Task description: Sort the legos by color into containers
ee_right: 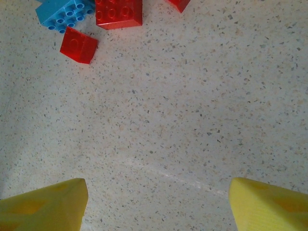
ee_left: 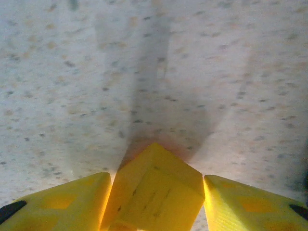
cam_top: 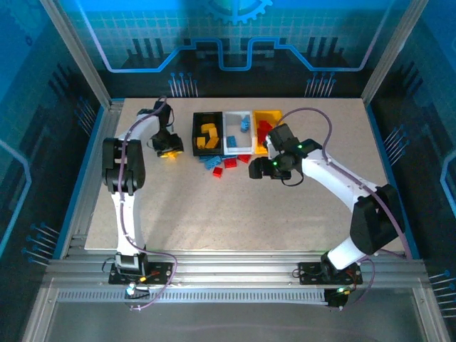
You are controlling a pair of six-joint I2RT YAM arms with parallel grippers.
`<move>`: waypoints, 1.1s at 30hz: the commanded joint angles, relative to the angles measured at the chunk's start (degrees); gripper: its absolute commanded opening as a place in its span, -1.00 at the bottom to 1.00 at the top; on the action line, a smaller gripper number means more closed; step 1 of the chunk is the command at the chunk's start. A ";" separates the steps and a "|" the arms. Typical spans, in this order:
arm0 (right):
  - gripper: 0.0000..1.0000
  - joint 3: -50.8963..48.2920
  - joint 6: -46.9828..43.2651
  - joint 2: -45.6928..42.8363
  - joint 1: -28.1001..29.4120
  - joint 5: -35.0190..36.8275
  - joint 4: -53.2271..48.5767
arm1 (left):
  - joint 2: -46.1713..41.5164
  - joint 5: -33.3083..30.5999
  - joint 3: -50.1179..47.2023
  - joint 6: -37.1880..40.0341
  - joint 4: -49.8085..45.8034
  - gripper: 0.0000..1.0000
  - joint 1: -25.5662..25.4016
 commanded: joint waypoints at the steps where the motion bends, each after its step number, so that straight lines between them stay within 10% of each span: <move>1: 0.57 2.43 0.70 1.46 1.07 0.26 -1.03 | -0.65 -0.37 -1.11 -0.60 -0.34 0.05 1.17; 10: 0.57 4.77 0.14 3.43 1.48 0.00 -1.26 | -0.76 -0.07 -1.33 -1.13 -0.85 -0.32 1.41; 33: 0.57 -0.31 -0.34 0.27 1.01 -0.29 1.51 | -12.39 9.16 2.13 -7.87 -3.01 -0.26 -6.06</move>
